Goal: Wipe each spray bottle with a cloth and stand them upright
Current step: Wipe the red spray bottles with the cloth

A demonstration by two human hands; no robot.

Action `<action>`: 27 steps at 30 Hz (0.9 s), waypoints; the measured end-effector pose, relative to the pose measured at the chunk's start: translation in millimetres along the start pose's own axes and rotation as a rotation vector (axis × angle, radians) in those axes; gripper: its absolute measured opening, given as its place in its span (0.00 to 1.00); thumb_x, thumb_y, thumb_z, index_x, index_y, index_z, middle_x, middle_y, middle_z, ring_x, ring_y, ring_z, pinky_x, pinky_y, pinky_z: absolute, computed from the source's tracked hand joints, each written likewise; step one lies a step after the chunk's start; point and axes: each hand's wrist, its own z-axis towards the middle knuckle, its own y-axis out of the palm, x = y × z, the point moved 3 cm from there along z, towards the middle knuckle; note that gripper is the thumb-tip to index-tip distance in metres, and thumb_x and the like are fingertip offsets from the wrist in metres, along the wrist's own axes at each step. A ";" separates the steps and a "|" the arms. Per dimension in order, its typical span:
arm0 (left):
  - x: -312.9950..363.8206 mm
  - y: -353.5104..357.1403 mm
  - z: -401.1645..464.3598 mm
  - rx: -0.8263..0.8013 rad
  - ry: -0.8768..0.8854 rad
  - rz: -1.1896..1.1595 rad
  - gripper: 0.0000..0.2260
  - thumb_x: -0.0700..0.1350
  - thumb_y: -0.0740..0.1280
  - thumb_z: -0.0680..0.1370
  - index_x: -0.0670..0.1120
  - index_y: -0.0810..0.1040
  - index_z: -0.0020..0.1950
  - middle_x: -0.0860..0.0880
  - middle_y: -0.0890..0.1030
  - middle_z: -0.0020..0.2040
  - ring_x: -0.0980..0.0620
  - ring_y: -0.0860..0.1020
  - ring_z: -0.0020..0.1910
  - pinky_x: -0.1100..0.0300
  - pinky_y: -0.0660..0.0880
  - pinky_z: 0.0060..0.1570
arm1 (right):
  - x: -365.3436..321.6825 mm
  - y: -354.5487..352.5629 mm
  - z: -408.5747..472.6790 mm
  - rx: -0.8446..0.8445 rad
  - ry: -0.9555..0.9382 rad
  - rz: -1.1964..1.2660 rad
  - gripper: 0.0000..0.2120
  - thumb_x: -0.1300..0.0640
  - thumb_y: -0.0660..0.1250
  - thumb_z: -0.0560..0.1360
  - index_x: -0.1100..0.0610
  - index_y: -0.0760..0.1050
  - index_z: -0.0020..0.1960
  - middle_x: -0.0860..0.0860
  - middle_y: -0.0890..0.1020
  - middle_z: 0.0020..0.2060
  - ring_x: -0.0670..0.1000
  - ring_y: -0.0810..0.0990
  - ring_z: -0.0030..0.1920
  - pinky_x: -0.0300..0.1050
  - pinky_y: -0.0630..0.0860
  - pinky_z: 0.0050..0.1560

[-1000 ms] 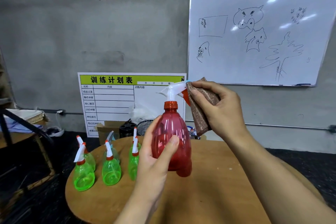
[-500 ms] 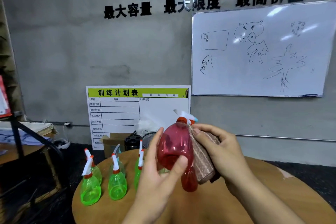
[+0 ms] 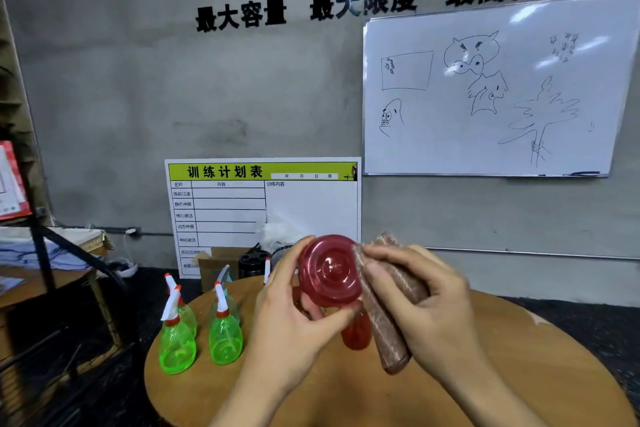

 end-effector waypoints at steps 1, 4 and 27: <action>0.3 0.7 -1.0 -0.004 -0.007 -0.004 0.37 0.50 0.87 0.64 0.60 0.76 0.69 0.58 0.83 0.61 0.57 0.83 0.57 0.61 0.79 0.52 | 0.0 -2.1 -4.4 -0.010 -0.050 -0.085 0.07 0.53 0.76 0.76 0.48 0.87 0.55 0.45 0.85 0.46 0.48 0.86 0.47 0.36 0.78 0.48; 1.5 3.3 -4.8 -0.016 -0.010 0.022 0.38 0.54 0.86 0.64 0.62 0.74 0.71 0.58 0.81 0.63 0.55 0.82 0.57 0.55 0.82 0.51 | 1.0 -7.7 -5.4 0.031 -0.103 -0.255 0.09 0.50 0.75 0.77 0.46 0.86 0.57 0.42 0.83 0.45 0.46 0.84 0.45 0.40 0.79 0.44; -33.0 22.0 -13.0 -0.041 -0.087 -0.154 0.37 0.45 0.86 0.64 0.58 0.77 0.70 0.58 0.81 0.64 0.54 0.83 0.58 0.57 0.81 0.48 | 15.2 -1.2 -11.0 -0.061 -0.199 -0.610 0.12 0.42 0.69 0.78 0.40 0.84 0.59 0.41 0.78 0.42 0.47 0.80 0.37 0.49 0.79 0.33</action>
